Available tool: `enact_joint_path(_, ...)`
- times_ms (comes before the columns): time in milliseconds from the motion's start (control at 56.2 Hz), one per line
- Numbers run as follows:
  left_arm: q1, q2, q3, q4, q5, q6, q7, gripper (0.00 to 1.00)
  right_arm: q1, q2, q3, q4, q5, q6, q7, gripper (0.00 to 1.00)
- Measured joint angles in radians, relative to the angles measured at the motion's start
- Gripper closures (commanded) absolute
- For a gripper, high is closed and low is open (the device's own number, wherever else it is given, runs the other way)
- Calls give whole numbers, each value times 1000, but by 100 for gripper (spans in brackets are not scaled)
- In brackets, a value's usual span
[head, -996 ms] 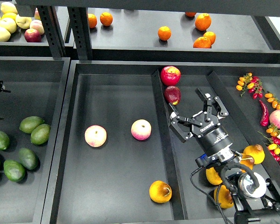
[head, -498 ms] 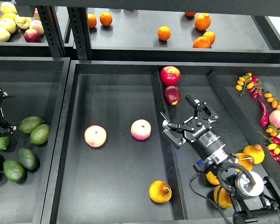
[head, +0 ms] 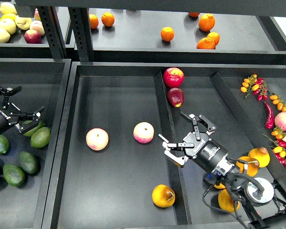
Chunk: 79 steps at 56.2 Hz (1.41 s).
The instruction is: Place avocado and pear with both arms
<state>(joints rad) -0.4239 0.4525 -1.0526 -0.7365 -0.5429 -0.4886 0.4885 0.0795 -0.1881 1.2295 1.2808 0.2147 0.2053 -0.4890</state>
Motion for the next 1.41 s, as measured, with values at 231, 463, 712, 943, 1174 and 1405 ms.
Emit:
enact_joint_path(231, 75, -103, -131, -33, -5, 0, 0, 1, 61, -109, -36, 1, 4, -23, 0, 0)
enact_joint_path(463, 186, -197, -230, -129, -23, 0, 0, 1, 198, -209, -134, -1, 16, -62, 0, 0)
enact_joint_path(712, 294, -293, -344, -289, -41, 0, 0, 1, 328, -300, -354, -5, 41, -64, 0, 0)
enact_joint_path(943, 315, -346, -431, -333, -42, 0, 0, 1, 408, -332, -510, -6, 44, -62, 0, 0)
enact_joint_path(1174, 344, -371, -450, -360, -28, 0, 0, 1, 437, -345, -651, -9, 14, -60, 0, 0)
enact_joint_path(1405, 355, -377, -454, -368, -13, 0, 0, 1, 503, -350, -815, -49, -15, -62, 0, 0)
